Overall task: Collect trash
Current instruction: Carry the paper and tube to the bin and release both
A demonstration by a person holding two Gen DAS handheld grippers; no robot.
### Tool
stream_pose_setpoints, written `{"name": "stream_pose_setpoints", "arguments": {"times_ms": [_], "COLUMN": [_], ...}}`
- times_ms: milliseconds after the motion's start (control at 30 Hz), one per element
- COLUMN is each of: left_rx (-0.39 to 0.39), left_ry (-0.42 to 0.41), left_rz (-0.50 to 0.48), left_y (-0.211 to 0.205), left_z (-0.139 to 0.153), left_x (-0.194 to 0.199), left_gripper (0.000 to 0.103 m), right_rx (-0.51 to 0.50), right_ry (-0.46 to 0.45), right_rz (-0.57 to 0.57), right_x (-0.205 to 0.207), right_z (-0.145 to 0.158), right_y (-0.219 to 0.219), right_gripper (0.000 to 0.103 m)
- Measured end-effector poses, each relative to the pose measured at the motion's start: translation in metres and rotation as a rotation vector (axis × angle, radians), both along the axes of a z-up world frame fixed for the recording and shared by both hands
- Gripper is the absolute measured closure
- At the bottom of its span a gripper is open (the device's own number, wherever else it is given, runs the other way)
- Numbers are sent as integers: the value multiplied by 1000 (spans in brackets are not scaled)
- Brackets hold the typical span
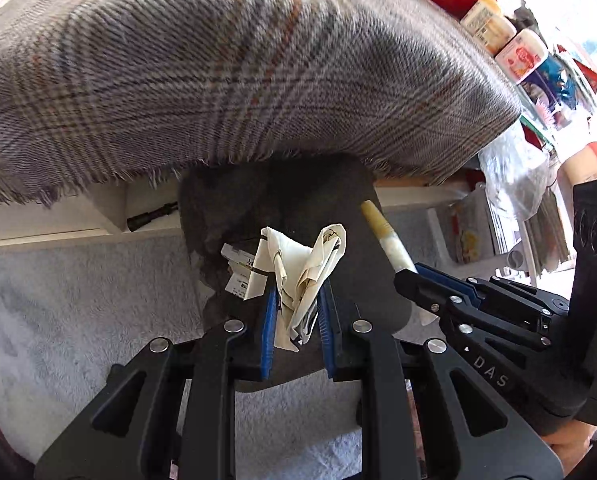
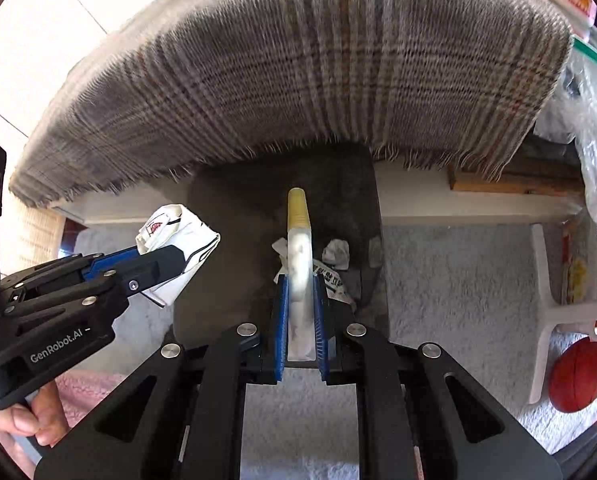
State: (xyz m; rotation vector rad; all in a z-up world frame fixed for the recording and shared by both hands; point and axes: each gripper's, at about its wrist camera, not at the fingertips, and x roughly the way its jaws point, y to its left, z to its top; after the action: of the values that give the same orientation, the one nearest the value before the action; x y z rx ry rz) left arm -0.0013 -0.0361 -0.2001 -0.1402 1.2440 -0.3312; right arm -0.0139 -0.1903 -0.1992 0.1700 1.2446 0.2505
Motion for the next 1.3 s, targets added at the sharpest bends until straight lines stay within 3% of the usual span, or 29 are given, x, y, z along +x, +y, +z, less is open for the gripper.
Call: {"name": "stream_pose_setpoints", "arguments": {"times_ms": [267, 567, 600, 633, 700, 767, 833, 1033, 1300], "left_rx": [8, 1, 4, 5, 1, -9, -16, -8, 15], "left_ry": [10, 21, 18, 14, -2, -12, -22, -75, -145], "left_rz": [0, 34, 37, 38, 40, 39, 47, 45, 74], "left_y": [-8, 3, 5, 5, 7, 10, 13, 16, 30], "left_z": [-8, -9, -7, -6, -2, 2, 6, 31, 85], "left_x": [11, 17, 17, 16, 14, 13, 12, 4, 3], "left_gripper": [84, 62, 57, 46, 35, 28, 20, 9, 8], "right_rx": [-16, -80, -85, -90, -98, -99, -101, -121, -8], "right_ry": [27, 22, 21, 18, -14, -27, -36, -56, -88], "right_rz": [12, 35, 40, 45, 41, 39, 30, 15, -86], "right_x": [5, 5, 4, 3, -1, -2, -4, -9, 0], "right_z": [-13, -14, -14, -13, -8, -4, 1, 11, 58], "right_y": [3, 11, 12, 13, 12, 11, 8, -9, -39], "right_gripper": [89, 84, 70, 46, 33, 33, 27, 11, 5]}}
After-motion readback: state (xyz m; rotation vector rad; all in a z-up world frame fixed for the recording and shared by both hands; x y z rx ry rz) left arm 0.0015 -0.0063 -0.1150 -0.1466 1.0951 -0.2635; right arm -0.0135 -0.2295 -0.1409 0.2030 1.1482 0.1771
